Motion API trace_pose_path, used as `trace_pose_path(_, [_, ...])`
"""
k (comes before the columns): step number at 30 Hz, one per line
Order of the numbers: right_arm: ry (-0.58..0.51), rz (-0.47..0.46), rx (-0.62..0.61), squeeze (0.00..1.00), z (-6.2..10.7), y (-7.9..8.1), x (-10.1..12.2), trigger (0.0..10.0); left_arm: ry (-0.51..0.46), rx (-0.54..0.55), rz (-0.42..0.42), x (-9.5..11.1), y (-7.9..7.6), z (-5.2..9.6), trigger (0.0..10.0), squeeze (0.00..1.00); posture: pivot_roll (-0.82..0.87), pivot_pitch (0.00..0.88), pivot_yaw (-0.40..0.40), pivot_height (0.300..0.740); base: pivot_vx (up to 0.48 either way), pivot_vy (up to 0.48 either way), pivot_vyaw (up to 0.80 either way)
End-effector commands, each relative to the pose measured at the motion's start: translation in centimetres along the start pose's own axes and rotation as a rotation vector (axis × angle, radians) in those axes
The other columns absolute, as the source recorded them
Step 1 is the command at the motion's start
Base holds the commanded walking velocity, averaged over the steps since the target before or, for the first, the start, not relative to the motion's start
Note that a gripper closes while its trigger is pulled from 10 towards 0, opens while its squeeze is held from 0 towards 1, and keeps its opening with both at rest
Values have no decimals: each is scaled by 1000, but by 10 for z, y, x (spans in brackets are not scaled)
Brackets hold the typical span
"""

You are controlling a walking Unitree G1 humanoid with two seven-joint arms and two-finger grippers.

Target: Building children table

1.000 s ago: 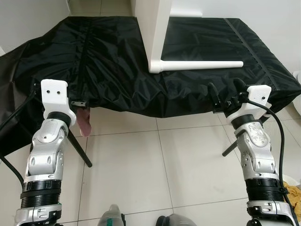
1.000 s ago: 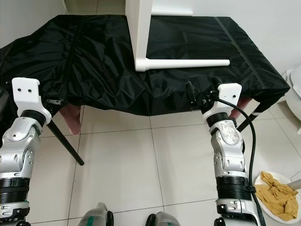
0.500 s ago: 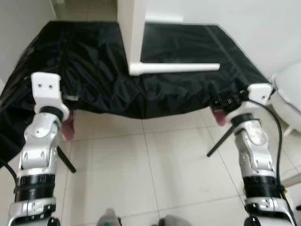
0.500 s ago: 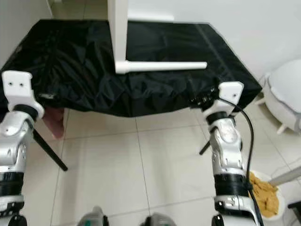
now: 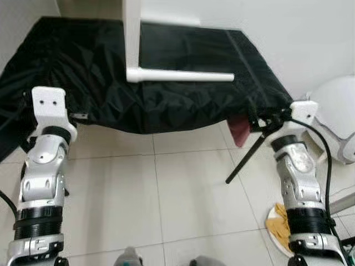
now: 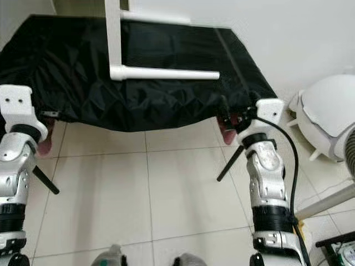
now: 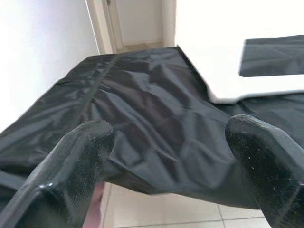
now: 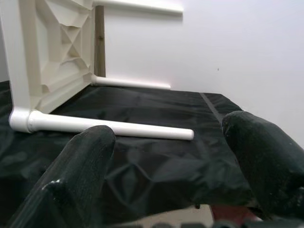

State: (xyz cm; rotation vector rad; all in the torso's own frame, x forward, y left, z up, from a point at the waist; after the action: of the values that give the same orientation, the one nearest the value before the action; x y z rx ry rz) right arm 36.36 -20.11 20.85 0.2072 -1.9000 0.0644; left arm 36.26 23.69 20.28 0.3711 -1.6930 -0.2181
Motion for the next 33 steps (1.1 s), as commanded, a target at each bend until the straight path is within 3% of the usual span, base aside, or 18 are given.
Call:
trace_pose_path(1, [2, 11, -22, 0, 4, -9, 0, 10000, -2, -22, 2, 0, -8, -1, 10000, 0, 73, 61, -39, 740, 0, -326, 0])
trace_pose_path(11, [7, 15, -24, 0, 5, -11, 0, 10000, 12, -6, -35, -3, -8, 0, 10000, 0, 76, 73, -37, 740, 0, -58, 0])
trace_pose_path(17, [8, 16, -28, 0, 6, -12, 0, 10000, 5, -26, 7, -3, -8, 3, 10000, 0, 76, 76, -39, 740, 0, 0, 0])
trace_pose_path(33, [-4, 20, -33, 0, 3, -16, 4, 10000, -4, -21, 7, 0, -5, 3, 10000, 0, 78, 77, -43, 740, 293, 0, 0])
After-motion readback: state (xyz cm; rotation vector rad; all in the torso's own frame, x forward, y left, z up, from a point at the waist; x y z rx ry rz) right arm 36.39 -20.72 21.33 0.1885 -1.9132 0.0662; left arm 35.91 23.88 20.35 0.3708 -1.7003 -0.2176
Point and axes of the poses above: a point about 5 cm out from each wrist's last joint towards the gripper, its own z axis pointing back from the gripper into the wrist, its own x axis along the axis of the wrist's last joint, y = z × x, the point moved 5 cm from there along -z, pointing out of the wrist towards the gripper, and after that the axes turned 11 degrees about -z, right-handed, at the moved point
